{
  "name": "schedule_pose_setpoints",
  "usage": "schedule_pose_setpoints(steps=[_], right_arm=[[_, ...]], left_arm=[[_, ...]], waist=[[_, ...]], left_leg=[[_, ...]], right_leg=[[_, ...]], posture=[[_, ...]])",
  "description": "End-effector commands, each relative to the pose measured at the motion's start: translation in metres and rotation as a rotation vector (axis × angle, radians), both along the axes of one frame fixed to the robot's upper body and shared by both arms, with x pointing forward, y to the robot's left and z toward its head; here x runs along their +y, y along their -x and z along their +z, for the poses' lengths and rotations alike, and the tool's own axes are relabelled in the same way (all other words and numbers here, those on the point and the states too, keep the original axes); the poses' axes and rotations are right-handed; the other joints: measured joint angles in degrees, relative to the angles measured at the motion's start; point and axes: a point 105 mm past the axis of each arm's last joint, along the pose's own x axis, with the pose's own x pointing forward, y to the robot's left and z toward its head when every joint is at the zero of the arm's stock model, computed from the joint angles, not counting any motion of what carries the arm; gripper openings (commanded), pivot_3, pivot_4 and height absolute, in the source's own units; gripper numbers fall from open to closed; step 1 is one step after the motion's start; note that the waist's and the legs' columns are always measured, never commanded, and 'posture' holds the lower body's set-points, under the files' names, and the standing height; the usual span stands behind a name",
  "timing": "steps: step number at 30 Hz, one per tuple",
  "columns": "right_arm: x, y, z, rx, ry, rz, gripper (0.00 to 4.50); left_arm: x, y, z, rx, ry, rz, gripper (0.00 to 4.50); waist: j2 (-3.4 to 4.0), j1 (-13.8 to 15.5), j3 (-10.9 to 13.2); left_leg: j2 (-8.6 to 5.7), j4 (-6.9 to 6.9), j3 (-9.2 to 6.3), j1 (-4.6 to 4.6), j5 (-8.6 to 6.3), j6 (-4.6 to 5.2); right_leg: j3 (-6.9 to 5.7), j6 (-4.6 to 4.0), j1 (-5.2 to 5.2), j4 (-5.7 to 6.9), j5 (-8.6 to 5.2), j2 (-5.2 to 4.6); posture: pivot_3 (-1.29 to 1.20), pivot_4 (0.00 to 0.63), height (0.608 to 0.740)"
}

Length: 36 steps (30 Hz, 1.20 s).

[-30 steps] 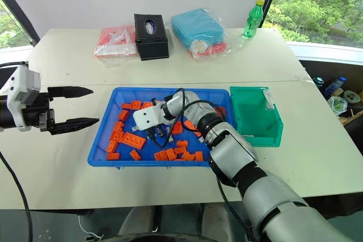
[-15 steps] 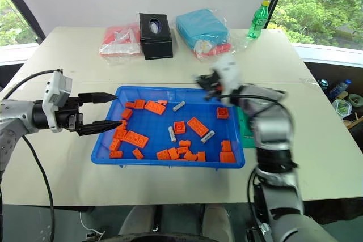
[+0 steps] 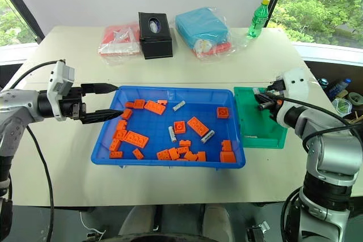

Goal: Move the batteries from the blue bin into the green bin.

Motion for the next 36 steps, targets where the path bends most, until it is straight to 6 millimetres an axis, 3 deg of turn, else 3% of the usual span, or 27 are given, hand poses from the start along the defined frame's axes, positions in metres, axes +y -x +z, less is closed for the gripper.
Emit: schedule_pose_setpoints(steps=[1, 2, 3, 8, 11, 13, 16, 19, 23, 26, 30, 36], right_arm=[[-0.003, 0.007, 0.009, -0.039, 0.003, -0.02, 0.19], [-0.004, 0.006, 0.009, -0.04, 0.002, -0.029, 0.19], [-0.006, 0.005, 0.01, -0.044, 0.01, -0.036, 1.13], [-0.01, -0.001, 0.024, -0.087, 0.048, -0.035, 3.55], [0.005, -0.006, 0.046, -0.146, 0.035, 0.054, 3.55], [0.027, -0.007, 0.059, -0.155, -0.003, 0.16, 3.55], [0.076, 0.006, 0.054, -0.051, -0.049, 0.407, 3.55], [0.11, 0.014, 0.043, 0.076, -0.158, 0.52, 3.55], [0.128, 0.016, 0.031, 0.163, -0.305, 0.577, 3.55], [0.137, 0.021, 0.001, 0.293, -0.357, 0.568, 3.55], [0.148, 0.031, -0.022, 0.387, -0.357, 0.576, 3.55], [0.162, 0.024, -0.037, 0.451, -0.319, 0.539, 3.55]], left_arm=[[0.0, 0.0, 0.01, -0.049, -0.011, -0.01, 4.5], [0.0, 0.0, 0.01, -0.05, -0.012, -0.011, 4.5], [0.0, 0.0, 0.011, -0.05, -0.013, -0.011, 4.5], [0.001, 0.002, 0.012, -0.056, -0.014, -0.01, 4.5], [0.001, 0.002, 0.013, -0.06, -0.016, -0.006, 4.5], [0.002, 0.003, 0.014, -0.062, -0.017, -0.003, 4.5], [0.002, 0.005, 0.015, -0.062, -0.018, -0.001, 4.5], [0.003, 0.007, 0.013, -0.057, -0.024, -0.001, 4.5], [0.003, 0.009, 0.013, -0.056, -0.028, -0.001, 4.5], [0.006, 0.011, 0.014, -0.053, -0.035, 0.005, 4.5], [0.007, 0.012, 0.014, -0.052, -0.04, 0.01, 4.5], [0.006, 0.014, 0.015, -0.048, -0.044, 0.004, 4.5]], waist=[[0.01, 0.0, 0.0], [0.04, 0.0, 0.0], [0.05, 0.0, 0.0], [0.06, 0.0, 0.0], [0.08, 0.0, 0.0], [0.1, -0.2, 0.1], [0.04, -0.2, 0.0], [0.03, -0.1, 0.0], [0.03, 0.2, 0.0], [-0.04, 0.2, 0.0], [0.03, -0.1, 0.0], [0.03, -0.2, 0.0]], left_leg=[[0.0, 0.01, 0.0, 0.0, 0.0, 0.0], [0.0, 0.0, 0.01, 0.0, -0.01, -0.01], [0.0, 0.0, 0.01, -0.02, -0.01, -0.01], [-0.01, 0.0, 0.03, -0.06, 0.0, 0.0], [0.0, 0.0, 0.03, -0.06, 0.0, 0.0], [0.01, -0.01, 0.03, -0.05, 0.0, 0.0], [0.08, -0.06, 0.02, -0.04, 0.0, 0.01], [0.1, -0.09, -0.02, -0.05, -0.02, 0.04], [0.08, -0.01, -0.04, -0.09, -0.01, 0.05], [0.06, 0.03, -0.1, -0.12, -0.03, 0.02], [0.05, 0.01, 0.0, -0.13, -0.02, 0.03], [0.14, -0.04, -0.03, -0.09, -0.01, 0.05]], right_leg=[[0.0, 0.0, 0.01, -0.01, 0.0, 0.0], [0.0, 0.0, 0.02, -0.05, 0.0, 0.0], [0.0, 0.0, 0.03, -0.12, 0.0, 0.0], [0.0, 0.0, 0.04, -0.22, 0.01, 0.0], [0.0, 0.0, 0.04, -0.23, 0.01, 0.0], [0.0, 0.0, 0.03, -0.23, 0.01, 0.01], [-0.01, -0.01, 0.0, -0.23, 0.01, 0.07], [-0.01, -0.08, 0.0, -0.23, 0.06, 0.1], [-0.01, -0.36, 0.03, -0.23, 0.24, 0.1], [-0.01, -0.34, 0.12, -0.37, 0.22, 0.09], [-0.01, -0.31, 0.11, -0.44, 0.21, 0.07], [-0.01, -0.26, 0.01, -0.3, 0.19, 0.2]], posture=[[0.0, 0.15, 0.733], [0.0, 0.15, 0.733], [0.0, 0.15, 0.733], [0.0, 0.15, 0.733], [0.0, 0.15, 0.733], [0.0, 0.15, 0.733], [0.0, 0.15, 0.733], [0.0, 0.15, 0.733], [0.0, 0.15, 0.733], [0.0, 0.15, 0.733], [0.0, 0.15, 0.733], [0.0, 0.15, 0.733]])
